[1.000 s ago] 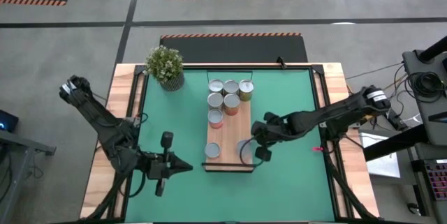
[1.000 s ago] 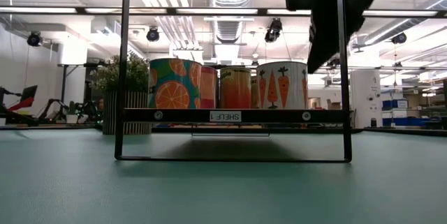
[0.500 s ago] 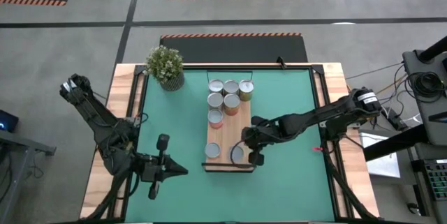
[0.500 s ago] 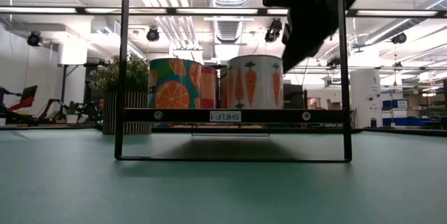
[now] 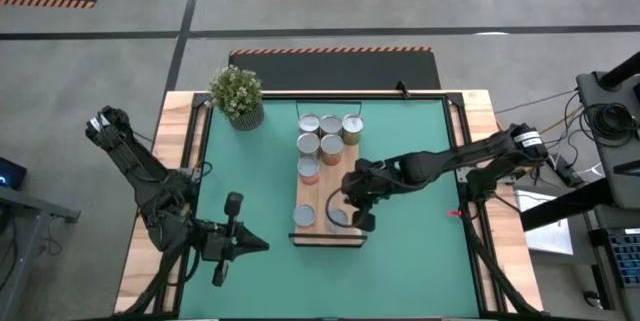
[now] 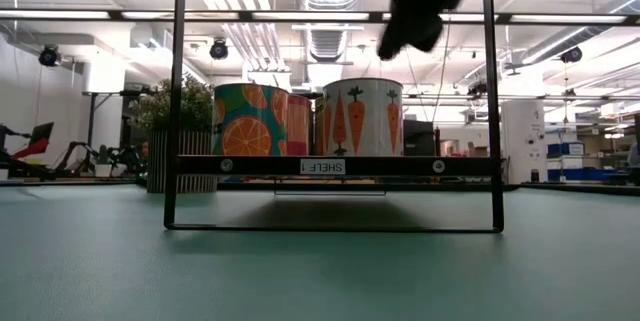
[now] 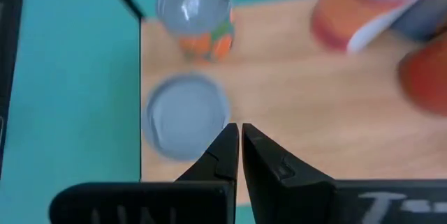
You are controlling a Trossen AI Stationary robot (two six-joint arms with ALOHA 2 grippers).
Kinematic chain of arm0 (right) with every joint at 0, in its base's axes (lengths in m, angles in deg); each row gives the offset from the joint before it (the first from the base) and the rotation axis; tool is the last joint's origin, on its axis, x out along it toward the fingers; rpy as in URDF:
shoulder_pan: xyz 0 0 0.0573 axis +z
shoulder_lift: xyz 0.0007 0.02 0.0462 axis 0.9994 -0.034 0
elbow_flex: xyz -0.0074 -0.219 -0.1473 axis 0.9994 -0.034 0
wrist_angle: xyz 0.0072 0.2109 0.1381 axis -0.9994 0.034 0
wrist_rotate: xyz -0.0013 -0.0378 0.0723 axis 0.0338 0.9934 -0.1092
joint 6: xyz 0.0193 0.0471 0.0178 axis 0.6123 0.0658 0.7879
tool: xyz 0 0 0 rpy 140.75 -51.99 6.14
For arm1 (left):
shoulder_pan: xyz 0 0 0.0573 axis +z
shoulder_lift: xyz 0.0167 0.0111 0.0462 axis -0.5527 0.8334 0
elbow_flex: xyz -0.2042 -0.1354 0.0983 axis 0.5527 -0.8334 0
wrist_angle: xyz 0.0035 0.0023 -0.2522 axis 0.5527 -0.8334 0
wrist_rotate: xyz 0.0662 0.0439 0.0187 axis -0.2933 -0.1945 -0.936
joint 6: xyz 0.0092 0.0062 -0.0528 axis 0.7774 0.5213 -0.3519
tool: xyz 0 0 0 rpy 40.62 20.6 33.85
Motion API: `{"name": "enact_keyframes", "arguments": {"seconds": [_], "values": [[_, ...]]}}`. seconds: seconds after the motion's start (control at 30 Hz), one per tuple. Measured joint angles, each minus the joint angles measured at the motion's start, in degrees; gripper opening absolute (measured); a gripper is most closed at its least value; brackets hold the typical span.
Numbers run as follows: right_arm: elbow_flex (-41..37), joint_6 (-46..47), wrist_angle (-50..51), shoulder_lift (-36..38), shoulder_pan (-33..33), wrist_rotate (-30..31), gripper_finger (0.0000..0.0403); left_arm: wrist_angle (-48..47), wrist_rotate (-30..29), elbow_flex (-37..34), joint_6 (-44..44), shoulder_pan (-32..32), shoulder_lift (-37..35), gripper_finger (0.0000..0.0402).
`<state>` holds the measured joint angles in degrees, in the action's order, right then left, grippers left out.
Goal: Pick and place cans onto a shelf
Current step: Put the canned carrots on the shelf
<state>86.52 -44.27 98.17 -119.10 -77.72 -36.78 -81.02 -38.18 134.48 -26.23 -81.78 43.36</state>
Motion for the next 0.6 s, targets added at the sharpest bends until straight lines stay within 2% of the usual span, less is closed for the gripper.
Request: {"name": "enact_keyframes", "arguments": {"seconds": [0.23,0.33,0.47,0.6], "values": [[8.30,-3.58,2.20,0.41,1.70,4.87,0.0009,0.07,-0.01,0.00,-1.01,0.02,0.02,0.0000],[9.07,-7.74,0.93,1.97,5.80,11.29,0.0008,0.28,-0.05,0.00,-2.69,0.12,0.04,0.0000],[6.03,-11.60,-3.85,5.35,11.48,17.20,0.0009,1.32,-0.15,0.00,-6.59,0.67,0.06,0.0000],[-0.82,-16.10,-14.75,8.90,15.98,18.84,0.0009,4.62,-5.58,0.00,-10.91,2.27,1.38,0.0000]]}}
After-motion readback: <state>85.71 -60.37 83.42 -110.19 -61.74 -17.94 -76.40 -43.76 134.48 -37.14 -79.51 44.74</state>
